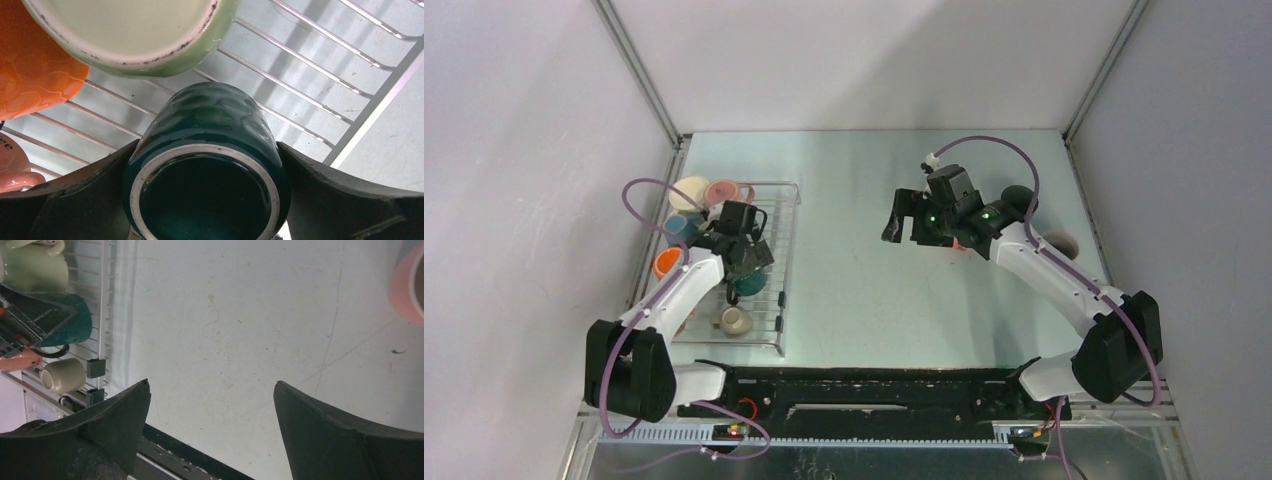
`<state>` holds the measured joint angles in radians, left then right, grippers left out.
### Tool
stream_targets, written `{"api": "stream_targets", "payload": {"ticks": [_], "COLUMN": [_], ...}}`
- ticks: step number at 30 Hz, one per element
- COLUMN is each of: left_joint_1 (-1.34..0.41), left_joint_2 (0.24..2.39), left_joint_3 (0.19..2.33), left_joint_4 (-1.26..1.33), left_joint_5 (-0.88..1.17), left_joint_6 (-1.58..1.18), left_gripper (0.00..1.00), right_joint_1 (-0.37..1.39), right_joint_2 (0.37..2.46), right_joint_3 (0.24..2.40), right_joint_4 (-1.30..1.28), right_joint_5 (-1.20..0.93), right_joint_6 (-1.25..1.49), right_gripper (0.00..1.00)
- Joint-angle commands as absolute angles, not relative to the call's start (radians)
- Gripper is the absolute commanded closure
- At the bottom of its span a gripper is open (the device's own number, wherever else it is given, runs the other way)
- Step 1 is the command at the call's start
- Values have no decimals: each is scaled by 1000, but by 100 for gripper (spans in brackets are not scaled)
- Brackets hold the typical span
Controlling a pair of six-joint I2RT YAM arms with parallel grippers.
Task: Unload the cups from the dish rack
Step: Adjust the cup in the dish rack.
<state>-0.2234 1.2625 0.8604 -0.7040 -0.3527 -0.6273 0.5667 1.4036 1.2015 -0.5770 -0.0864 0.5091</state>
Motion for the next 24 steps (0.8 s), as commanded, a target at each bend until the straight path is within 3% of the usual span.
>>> {"api": "stream_targets", "payload": {"ticks": [1, 24], "left_joint_1": [-232, -238], "left_joint_2": [1248, 1284], "left_joint_3": [932, 1023], "left_joint_4": [-682, -715], "left_joint_5": [-333, -304], "left_joint_6": [-595, -545], "left_gripper": [62, 72], "right_joint_1": [586, 652], "right_joint_2": [1414, 1539], "right_joint_3": [1210, 1225], "right_joint_4": [-508, -331], "right_joint_5": [-116, -288], "right_joint_6": [537, 623], "right_gripper": [0, 0]}}
